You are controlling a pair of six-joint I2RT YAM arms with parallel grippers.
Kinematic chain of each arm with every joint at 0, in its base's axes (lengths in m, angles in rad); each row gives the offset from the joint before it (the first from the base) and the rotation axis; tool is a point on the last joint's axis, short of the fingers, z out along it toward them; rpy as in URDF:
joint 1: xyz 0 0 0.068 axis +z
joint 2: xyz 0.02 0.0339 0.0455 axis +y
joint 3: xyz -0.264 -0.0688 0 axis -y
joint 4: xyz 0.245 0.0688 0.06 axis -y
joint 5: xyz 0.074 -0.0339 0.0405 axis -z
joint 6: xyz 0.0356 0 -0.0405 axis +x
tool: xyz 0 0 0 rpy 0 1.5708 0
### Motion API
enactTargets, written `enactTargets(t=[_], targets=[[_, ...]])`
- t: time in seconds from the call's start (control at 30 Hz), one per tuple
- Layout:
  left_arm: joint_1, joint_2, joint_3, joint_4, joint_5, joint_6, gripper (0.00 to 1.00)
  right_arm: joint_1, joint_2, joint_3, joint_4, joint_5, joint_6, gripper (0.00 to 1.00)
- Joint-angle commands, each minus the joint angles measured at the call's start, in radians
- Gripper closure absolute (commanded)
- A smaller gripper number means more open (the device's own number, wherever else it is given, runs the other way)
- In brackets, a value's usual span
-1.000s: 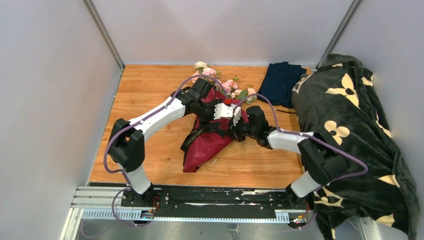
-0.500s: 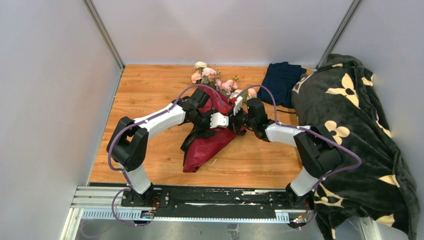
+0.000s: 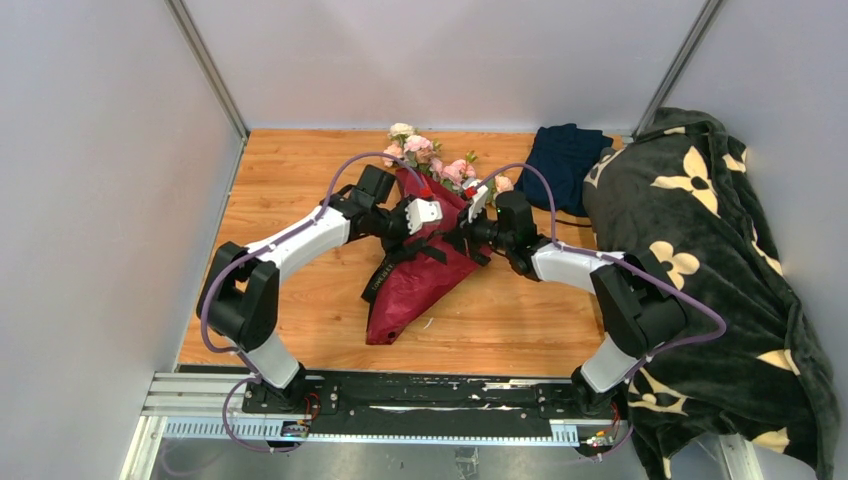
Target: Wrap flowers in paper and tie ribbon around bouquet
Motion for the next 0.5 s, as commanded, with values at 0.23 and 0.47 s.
enactTargets(t=[0.23,0.47], targets=[[0.007,0.037,0.000,-0.061,0.161,0.049,0.07,-0.011,0.006,0.072,-0.052,-0.042,0.019,1.00],[-0.002,0.072,-0.014,0.043,-0.015,-0.013,0.48,-0.011,0.039,0.093,-0.034,-0.048,0.041,1.00]])
